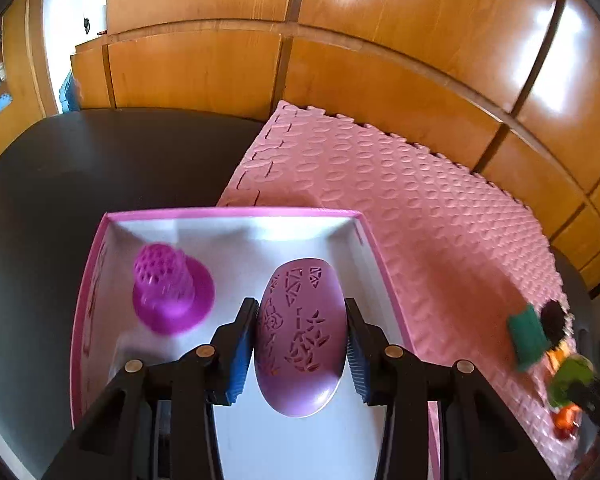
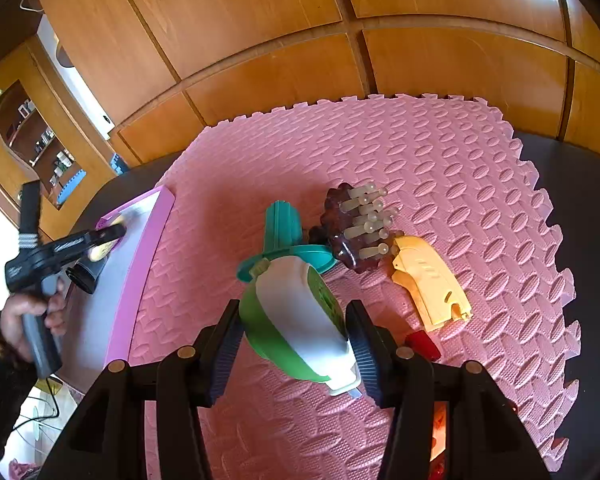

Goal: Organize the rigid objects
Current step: 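Lower the purple soap into the white tray and open the left gripper, then carry the green-white plug into the tray and release it with the right gripper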

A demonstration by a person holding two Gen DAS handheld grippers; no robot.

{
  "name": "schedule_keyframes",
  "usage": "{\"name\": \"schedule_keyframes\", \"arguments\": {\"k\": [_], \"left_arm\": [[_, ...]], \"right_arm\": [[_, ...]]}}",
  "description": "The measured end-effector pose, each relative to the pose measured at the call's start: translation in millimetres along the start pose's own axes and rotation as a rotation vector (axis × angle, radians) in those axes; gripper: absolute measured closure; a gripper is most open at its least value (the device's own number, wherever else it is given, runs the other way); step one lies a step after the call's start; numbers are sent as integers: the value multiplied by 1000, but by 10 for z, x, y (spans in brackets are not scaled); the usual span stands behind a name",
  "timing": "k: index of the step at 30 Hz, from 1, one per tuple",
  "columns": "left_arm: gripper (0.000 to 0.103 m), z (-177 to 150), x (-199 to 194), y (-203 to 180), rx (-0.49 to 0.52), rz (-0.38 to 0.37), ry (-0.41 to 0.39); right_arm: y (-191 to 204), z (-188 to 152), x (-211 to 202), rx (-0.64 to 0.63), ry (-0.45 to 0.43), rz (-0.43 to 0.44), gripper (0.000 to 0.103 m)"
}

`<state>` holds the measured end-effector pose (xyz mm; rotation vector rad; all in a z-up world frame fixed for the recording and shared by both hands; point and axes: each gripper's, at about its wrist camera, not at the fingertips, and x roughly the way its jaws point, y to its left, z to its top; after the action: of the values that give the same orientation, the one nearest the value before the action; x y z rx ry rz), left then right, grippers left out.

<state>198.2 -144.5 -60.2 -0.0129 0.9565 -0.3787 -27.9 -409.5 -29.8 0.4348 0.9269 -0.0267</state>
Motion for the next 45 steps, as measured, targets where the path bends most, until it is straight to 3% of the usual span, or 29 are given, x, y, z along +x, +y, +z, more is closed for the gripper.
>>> {"name": "schedule_keyframes", "arguments": {"k": [6,13,20,30,36,40,45], "left_arm": [[61,126,203,-42,24,30,17],[53,87,-76,-37,33,9,-38],[50,-375,-709,-14,78,36,-121],[44,-1017,-1152,40,70,104,-132],[41,-1154,-1260,54,55,129,-151],[32,-1194,-1325,45,55,147,-177],[31,-1213,-1357,64,54,150,-180]], "right_arm": [[29,-2,16,-18,2,-7,50],[40,-2,16,-22,5,-11,50],[55,-9,3,-29,2,-22,50],[57,-17,6,-32,-4,-36,50],[41,-24,2,-20,-10,-38,50],[69,-31,9,-34,-12,-50,50],[74,-13,-3,-30,-14,-68,51]]}}
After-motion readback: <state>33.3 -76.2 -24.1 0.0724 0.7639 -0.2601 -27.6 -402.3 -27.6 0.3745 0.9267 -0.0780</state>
